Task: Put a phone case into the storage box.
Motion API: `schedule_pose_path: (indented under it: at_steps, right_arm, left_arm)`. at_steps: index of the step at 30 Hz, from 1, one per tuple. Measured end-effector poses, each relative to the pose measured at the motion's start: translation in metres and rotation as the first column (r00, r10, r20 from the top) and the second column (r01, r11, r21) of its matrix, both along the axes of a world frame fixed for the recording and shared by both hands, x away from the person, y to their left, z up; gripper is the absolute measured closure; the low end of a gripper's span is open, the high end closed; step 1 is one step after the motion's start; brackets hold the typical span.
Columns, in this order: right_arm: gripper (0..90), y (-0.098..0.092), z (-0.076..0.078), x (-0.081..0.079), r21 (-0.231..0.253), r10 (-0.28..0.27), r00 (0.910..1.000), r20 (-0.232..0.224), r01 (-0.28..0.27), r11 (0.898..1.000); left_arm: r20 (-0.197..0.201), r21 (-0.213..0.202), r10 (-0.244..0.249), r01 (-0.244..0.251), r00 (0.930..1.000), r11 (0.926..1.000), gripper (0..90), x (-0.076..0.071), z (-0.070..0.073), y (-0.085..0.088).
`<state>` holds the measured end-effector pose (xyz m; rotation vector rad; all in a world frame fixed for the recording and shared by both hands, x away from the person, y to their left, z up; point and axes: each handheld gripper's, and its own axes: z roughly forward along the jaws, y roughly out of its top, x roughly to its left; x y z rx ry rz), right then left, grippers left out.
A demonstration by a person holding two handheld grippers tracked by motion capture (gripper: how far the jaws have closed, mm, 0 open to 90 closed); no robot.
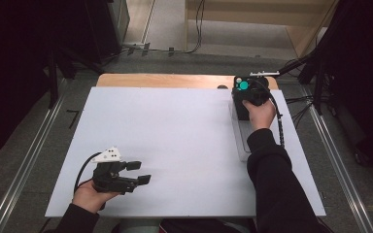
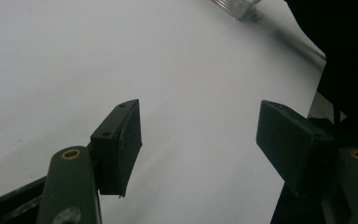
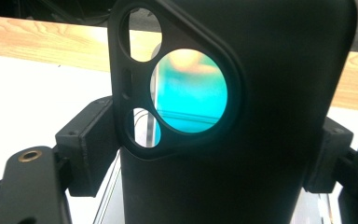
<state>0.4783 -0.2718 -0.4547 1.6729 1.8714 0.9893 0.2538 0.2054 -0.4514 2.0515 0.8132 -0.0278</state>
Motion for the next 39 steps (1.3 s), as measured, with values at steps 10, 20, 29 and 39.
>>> schedule_pose_path:
  at_steps: [10,20,29,39]
  right_arm:
    - [16.2,0.001,-0.002,0.000,0.004,-0.029,0.9995,0.013,0.029,1.000]
    - [0.0,-0.002,-0.001,0.000,0.048,-0.010,0.9999,0.002,0.010,0.999]
    - [0.0,-0.013,0.017,-0.011,0.084,-0.015,0.9994,0.030,0.013,0.996]
    - [0.0,-0.003,0.039,-0.041,0.165,0.143,0.9895,0.021,-0.144,0.976]
  left_arm:
    - [0.001,0.002,-0.012,0.012,0.9999,0.9999,31.5,0.001,0.000,-0.002]
    - [-0.002,-0.003,-0.008,0.008,1.0000,1.0000,31.6,0.002,0.000,-0.002]
    - [-0.001,-0.004,-0.009,0.009,1.0000,0.9999,31.6,0.004,0.000,-0.004]
    - [-0.023,-0.009,0.007,-0.007,0.9997,0.9999,31.5,0.011,0.001,0.000]
